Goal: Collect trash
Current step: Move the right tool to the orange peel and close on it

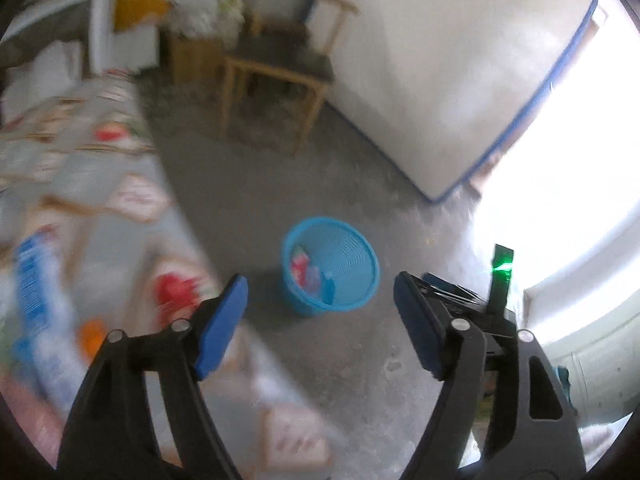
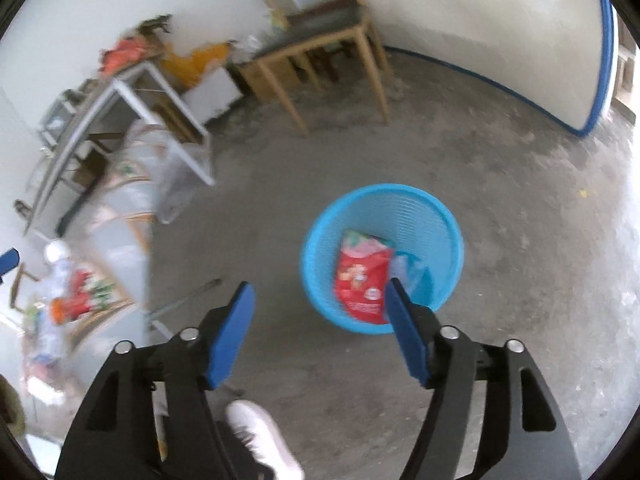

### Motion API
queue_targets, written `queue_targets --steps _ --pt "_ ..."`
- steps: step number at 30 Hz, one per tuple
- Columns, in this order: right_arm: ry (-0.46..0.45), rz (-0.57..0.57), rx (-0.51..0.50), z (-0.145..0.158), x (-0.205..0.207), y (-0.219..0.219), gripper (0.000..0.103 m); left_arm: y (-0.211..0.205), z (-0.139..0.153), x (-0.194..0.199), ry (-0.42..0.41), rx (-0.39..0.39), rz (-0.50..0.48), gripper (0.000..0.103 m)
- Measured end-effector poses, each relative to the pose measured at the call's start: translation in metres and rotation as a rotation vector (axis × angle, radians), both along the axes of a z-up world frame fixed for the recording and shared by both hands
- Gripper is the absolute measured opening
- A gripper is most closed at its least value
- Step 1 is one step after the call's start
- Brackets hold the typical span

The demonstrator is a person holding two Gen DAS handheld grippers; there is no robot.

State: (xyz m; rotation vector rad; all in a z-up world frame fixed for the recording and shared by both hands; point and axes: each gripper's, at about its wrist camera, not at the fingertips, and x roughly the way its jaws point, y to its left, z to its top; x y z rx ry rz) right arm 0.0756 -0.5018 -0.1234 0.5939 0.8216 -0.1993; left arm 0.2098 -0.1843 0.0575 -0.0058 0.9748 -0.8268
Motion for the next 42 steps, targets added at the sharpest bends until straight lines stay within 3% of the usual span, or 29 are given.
queue_targets --steps 3,8,14,21,30,37,42 --pt "-0.048 0.092 0.011 0.028 -0.001 0.037 0.073 0.076 0.018 -0.029 -0.073 0.001 0.115 0.075" --pt "-0.105 0.262 0.01 0.066 0.019 0.101 0.074 0.181 0.026 -0.073 -0.119 0.034 0.304 0.075" --pt "-0.156 0.475 -0.015 0.095 0.06 0.188 0.075 0.25 0.01 -0.113 -0.189 0.089 0.437 0.078" --pt "-0.112 0.601 -0.005 0.09 0.111 0.27 0.075 0.278 -0.033 -0.126 -0.187 0.108 0.514 0.078" --pt "-0.022 0.629 -0.034 0.07 0.164 0.313 0.059 0.297 -0.055 -0.123 -0.214 0.094 0.518 0.078" --pt "0.037 0.627 -0.049 0.055 0.175 0.323 0.05 0.322 -0.062 -0.11 -0.191 -0.01 0.537 0.078" --pt "0.045 0.615 -0.071 0.052 0.177 0.328 0.042 0.343 -0.072 -0.096 -0.096 -0.147 0.554 0.076"
